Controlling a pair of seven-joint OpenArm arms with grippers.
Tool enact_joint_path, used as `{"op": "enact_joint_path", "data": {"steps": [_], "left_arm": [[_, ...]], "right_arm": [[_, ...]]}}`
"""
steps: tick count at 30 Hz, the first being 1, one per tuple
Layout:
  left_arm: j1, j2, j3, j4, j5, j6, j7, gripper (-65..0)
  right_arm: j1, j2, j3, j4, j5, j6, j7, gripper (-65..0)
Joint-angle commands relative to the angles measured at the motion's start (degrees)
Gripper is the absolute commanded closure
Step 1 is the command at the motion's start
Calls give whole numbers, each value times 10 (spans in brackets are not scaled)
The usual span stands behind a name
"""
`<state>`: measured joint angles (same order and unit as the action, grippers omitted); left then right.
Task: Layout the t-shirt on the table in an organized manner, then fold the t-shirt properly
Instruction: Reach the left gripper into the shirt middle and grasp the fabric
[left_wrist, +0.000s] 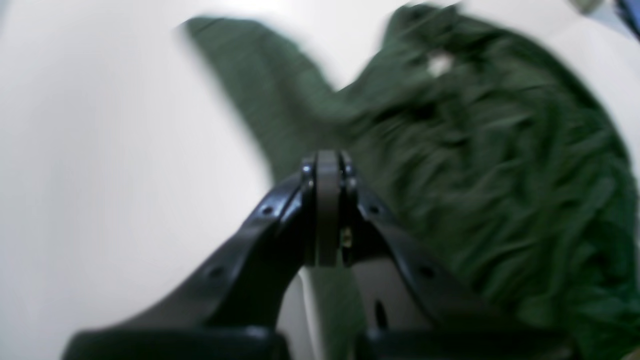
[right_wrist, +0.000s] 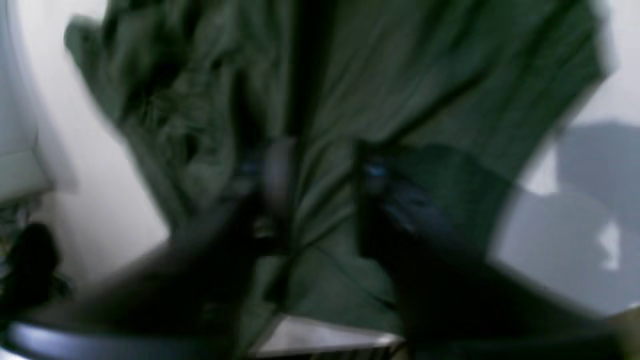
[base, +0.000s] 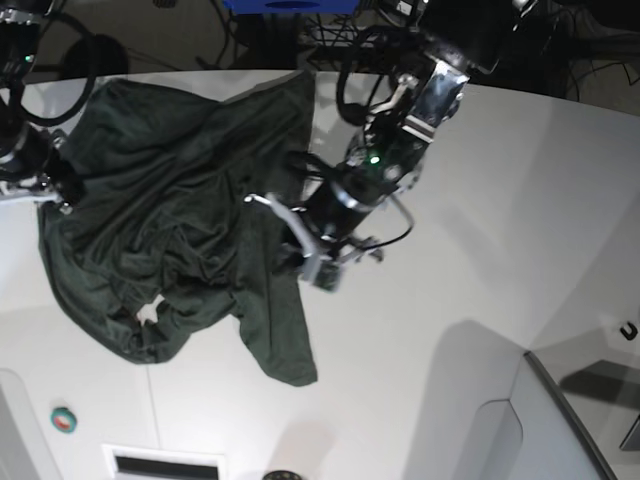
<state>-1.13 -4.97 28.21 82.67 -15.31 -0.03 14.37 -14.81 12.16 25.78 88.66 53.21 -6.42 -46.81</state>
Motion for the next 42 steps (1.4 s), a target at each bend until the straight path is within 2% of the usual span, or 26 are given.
{"op": "enact_joint_path", "data": {"steps": [1,2,4,8,12,16,21,26,28,29,31,34,36,39,42], "left_arm": [[-13,8,11,-14,-1,3,-10,0],[-26,16,25,-40,0,3,-10,0],[-46,35,43,-98,-1,3,-10,0],[-77,74,53,-212,1,3,-11,0],[-110,101,53,-289,2,3,-12,0],[-135,104,54,-338,2,6,-12,0],[-125,55,52,-338,2,6,-11,0],[-81,-14,47,-262,2,8,-9,0],[-65,-40,47,-222,1,29,-9,0],[-56,-50,47,-204,1,50,-9,0],[-40,-68,47,-168,1,94,-9,0],[-20,-94,47,-112,0,132,-9,0],[-10,-105,47,-77,-1,149,-9,0],[-7,-105,47,-37,-1,163,-9,0],[-13,-97,46,-15,-2,166,-9,0]], "right_arm": [[9,12,1,-5,5,4,13,-50],[17,18,0,-24,5,4,24,0],[32,30,0,-63,5,4,30,-15],[59,47,-2,-125,4,4,31,-2],[76,51,-2,-154,2,5,31,-2],[120,57,2,-209,-71,5,32,-2],[186,58,4,-295,-172,5,34,-2],[238,57,44,-374,-216,0,77,-2],[260,57,50,-397,-233,0,79,-2],[269,58,51,-405,-245,-3,79,-2],[280,58,67,-414,-273,-28,80,-2],[286,58,104,-412,-299,-54,80,-2],[291,58,110,-411,-303,-53,80,-2],[293,58,109,-404,-302,-51,76,-2],[279,47,109,-354,-300,-11,71,0]]}}
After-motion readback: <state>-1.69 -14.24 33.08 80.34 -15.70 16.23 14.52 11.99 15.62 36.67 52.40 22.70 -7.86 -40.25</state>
